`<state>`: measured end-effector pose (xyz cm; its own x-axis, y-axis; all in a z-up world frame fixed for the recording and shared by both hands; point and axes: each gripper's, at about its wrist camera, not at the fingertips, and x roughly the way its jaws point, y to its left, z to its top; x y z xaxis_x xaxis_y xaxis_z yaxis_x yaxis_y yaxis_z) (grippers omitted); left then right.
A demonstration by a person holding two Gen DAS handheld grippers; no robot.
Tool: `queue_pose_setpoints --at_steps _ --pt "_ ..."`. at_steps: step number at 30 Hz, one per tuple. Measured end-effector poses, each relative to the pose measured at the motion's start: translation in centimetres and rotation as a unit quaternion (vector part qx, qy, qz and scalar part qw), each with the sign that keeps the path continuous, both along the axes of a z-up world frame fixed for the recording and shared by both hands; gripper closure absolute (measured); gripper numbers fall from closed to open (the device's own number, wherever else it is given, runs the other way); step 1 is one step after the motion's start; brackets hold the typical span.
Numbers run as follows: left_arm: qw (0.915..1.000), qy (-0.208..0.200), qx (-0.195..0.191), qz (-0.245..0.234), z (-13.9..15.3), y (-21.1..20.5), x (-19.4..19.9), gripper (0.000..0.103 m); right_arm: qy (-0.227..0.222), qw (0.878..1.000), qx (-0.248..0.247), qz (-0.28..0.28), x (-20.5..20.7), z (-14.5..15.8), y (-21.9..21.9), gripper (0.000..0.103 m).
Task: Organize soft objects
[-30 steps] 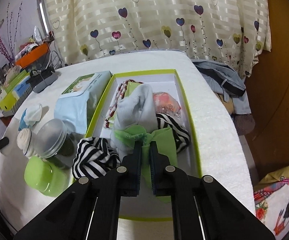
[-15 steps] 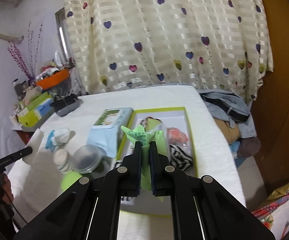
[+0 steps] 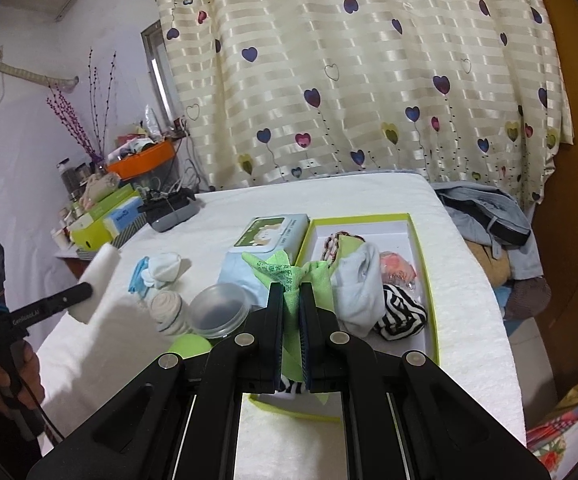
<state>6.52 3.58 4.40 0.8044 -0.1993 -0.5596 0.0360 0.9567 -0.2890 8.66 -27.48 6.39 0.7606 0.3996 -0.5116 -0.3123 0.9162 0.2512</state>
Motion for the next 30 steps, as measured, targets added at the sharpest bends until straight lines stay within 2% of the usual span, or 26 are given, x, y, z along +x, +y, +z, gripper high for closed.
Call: queue_pose_setpoints --at_steps 7,13,20,30 --pt "0.9971 -0.008 0.008 -0.076 1.0 -7.1 -0.8 0.084 -0.001 1.000 0.014 0.013 -0.8 -0.3 -0.8 0.096" --pt "0.9927 -0.016 0.015 -0.119 1.6 -11.9 -0.8 0.084 -0.009 1.000 0.021 0.014 -1.3 0.1 -2.1 0.096" --pt "0.9894 -0.018 0.016 -0.144 1.5 -14.7 -0.4 0.084 -0.012 1.000 0.024 0.007 -1.5 0.1 -3.2 0.096" --pt "0.9860 0.002 0.016 -0.166 0.1 -17.7 1.9 0.084 0.004 1.000 0.026 0.001 -0.4 -0.8 -4.3 0.096"
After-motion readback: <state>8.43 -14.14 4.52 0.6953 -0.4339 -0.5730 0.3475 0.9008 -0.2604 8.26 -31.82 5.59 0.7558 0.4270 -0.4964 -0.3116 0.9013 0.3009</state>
